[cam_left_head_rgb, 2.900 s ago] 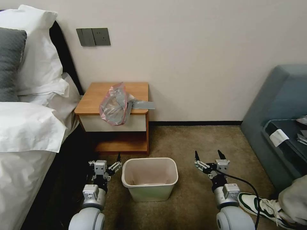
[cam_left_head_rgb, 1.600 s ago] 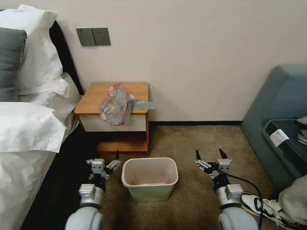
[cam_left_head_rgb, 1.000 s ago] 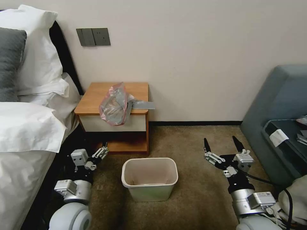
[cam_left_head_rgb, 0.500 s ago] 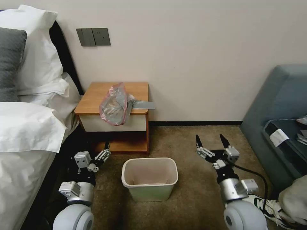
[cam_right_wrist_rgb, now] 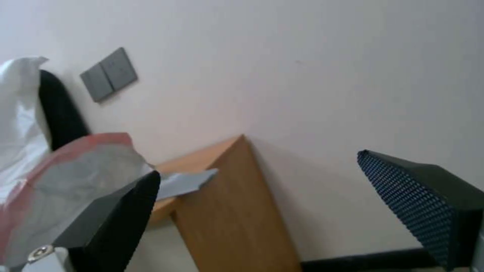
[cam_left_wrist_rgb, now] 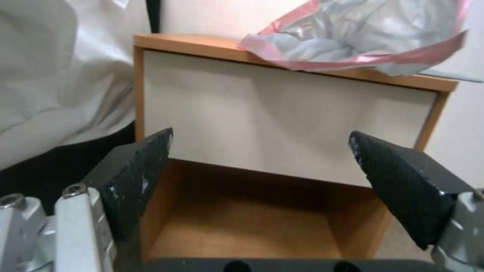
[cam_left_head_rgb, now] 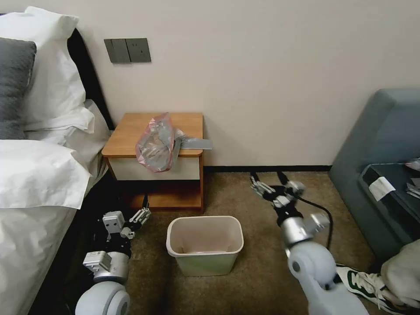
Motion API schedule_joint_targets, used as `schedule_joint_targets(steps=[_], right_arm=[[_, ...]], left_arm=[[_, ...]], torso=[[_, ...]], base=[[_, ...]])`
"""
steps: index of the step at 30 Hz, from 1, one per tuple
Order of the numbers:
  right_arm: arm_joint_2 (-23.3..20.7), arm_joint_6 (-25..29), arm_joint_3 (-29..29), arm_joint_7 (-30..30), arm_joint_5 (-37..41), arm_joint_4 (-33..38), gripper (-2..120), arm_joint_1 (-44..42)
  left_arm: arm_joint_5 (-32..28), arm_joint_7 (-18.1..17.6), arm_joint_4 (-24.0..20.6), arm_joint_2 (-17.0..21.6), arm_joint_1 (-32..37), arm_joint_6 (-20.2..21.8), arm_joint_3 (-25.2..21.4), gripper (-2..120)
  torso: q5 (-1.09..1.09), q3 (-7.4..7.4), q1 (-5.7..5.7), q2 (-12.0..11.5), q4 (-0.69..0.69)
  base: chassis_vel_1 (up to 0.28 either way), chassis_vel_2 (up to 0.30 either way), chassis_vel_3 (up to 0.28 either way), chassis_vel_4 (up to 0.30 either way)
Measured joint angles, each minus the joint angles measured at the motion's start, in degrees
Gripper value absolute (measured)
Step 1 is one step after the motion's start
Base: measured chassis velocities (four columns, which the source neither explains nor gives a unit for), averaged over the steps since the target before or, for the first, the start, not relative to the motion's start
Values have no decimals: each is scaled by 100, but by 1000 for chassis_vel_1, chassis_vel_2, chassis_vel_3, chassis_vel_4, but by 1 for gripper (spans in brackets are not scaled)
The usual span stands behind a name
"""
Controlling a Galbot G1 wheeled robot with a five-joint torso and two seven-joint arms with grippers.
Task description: Pick up the garbage bag from the table and place it over the trash can.
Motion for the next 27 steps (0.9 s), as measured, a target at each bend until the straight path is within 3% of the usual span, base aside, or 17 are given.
schedule_joint_targets(steps=[5,12,18,27], right_arm=[[-93,-17,-617,37,694,-579,100,790],[232,-64,-1208,247,1592,-1261,100,1642],[544,311,-1690,512,2904,-1994,100,2519],[795,419,-1744,491,3072,-2589,100,2773]], left_arm=[[15,-22,101,15,-9,2,-85,89],[27,-52,268,8,-26,-13,-122,89],[27,-71,343,5,-13,-24,-123,89],[25,-90,319,55,69,-115,-182,89]], torso=[[-1,0,0,0,-1],[-1,0,0,0,-1],[-2,0,0,0,1],[-1,-1,0,0,-1]], base=[[0,0,0,0],[0,0,0,0],[0,0,0,0],[0,0,0,0]])
